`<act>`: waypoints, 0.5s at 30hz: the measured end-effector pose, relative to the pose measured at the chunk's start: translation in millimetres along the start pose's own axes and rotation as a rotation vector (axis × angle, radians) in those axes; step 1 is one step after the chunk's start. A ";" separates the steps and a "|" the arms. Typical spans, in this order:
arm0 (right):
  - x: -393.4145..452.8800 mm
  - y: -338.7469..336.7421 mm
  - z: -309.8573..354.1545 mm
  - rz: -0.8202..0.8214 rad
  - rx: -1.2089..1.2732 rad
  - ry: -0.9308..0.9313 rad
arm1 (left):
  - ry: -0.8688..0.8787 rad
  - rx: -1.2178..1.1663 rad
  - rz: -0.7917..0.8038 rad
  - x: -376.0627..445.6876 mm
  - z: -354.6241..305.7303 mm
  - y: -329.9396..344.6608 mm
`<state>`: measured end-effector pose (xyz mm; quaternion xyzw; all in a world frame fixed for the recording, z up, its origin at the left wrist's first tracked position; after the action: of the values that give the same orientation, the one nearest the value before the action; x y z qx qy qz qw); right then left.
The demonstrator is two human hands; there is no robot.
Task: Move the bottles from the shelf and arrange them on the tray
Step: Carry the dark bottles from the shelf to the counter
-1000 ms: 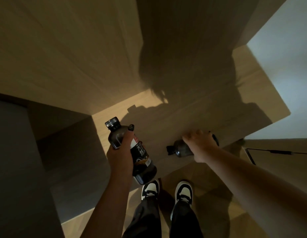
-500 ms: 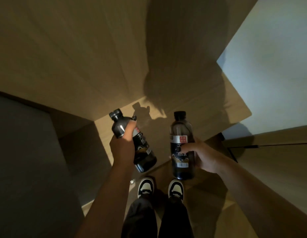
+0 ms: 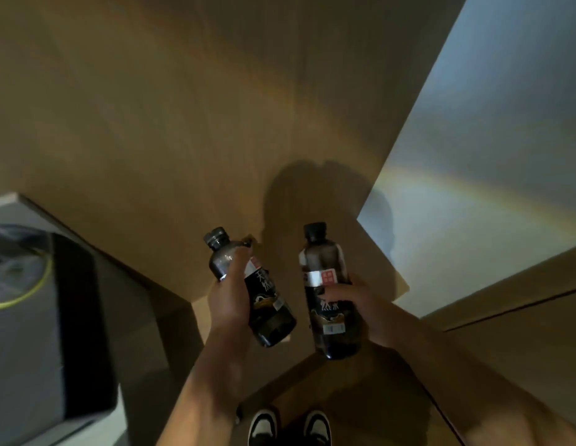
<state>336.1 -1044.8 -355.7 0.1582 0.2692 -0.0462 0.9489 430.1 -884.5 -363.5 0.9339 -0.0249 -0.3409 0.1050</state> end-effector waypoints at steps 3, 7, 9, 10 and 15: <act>-11.6 14.6 21.6 -0.018 0.200 -0.038 | 0.033 -0.027 0.055 -22.6 -33.0 5.7; -24.8 47.4 60.6 -0.010 0.400 -0.112 | 0.133 0.062 0.174 -46.3 -74.4 6.5; -32.3 63.9 81.0 -0.087 0.337 -0.135 | 0.182 0.100 0.233 -58.4 -92.3 4.3; -36.9 71.4 92.2 -0.124 0.281 -0.155 | 0.201 0.105 0.276 -65.1 -100.6 4.1; -65.4 93.1 100.5 -0.199 0.300 -0.259 | 0.231 0.081 0.416 -100.7 -130.3 1.2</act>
<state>346.4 -989.2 -214.8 0.2629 0.1493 -0.1990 0.9322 436.6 -850.4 -202.5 0.9449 -0.2181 -0.2016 0.1375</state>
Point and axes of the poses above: each hand's wrist, its own x-axis towards the middle knuckle, its own y-axis out of the palm, z = x × y, the point moved 5 cm from there along x, towards the middle knuckle, and after that the axes turned 1 degree about -y, right-handed, at the moved point
